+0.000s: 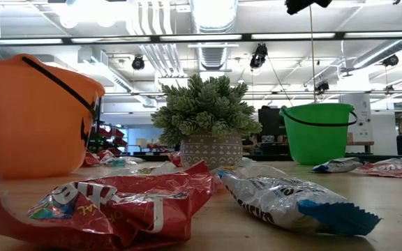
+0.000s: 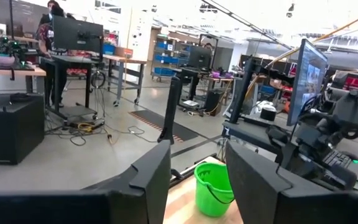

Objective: Sort candy
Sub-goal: Put the red candy into the green bucket

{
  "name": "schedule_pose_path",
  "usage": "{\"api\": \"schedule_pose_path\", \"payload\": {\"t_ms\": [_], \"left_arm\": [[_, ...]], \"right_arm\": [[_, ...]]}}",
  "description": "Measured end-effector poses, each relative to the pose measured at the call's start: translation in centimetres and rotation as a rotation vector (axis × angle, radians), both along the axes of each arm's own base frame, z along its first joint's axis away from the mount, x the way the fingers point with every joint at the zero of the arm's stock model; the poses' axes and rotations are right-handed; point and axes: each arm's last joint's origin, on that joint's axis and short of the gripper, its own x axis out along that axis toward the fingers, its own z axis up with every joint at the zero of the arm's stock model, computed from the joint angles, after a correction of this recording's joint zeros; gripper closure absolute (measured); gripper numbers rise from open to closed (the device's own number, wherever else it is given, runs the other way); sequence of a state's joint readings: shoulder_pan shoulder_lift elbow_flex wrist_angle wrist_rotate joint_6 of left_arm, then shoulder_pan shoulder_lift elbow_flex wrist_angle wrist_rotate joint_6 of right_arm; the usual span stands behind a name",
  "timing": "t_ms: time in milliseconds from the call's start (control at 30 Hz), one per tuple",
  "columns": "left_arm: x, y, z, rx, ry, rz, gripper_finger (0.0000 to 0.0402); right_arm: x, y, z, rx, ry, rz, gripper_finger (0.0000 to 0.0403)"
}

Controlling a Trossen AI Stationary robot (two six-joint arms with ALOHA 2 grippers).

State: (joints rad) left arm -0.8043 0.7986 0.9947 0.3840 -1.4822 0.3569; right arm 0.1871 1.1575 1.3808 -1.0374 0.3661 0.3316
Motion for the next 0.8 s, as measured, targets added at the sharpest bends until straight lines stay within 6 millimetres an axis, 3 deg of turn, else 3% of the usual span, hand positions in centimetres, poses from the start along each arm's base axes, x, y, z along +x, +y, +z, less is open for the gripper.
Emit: {"api": "schedule_pose_path", "payload": {"t_ms": [533,800], "left_arm": [[0.53,-0.55,-0.26,0.043,0.038,0.002,0.0263],[0.29,-0.30,0.17,0.023,0.020,0.001,0.0263]], "right_arm": [[0.35,-0.01,0.20,0.019,-0.041,-0.013,0.0319],[0.48,0.44,0.11,0.150,-0.025,0.079,0.0319]]}}
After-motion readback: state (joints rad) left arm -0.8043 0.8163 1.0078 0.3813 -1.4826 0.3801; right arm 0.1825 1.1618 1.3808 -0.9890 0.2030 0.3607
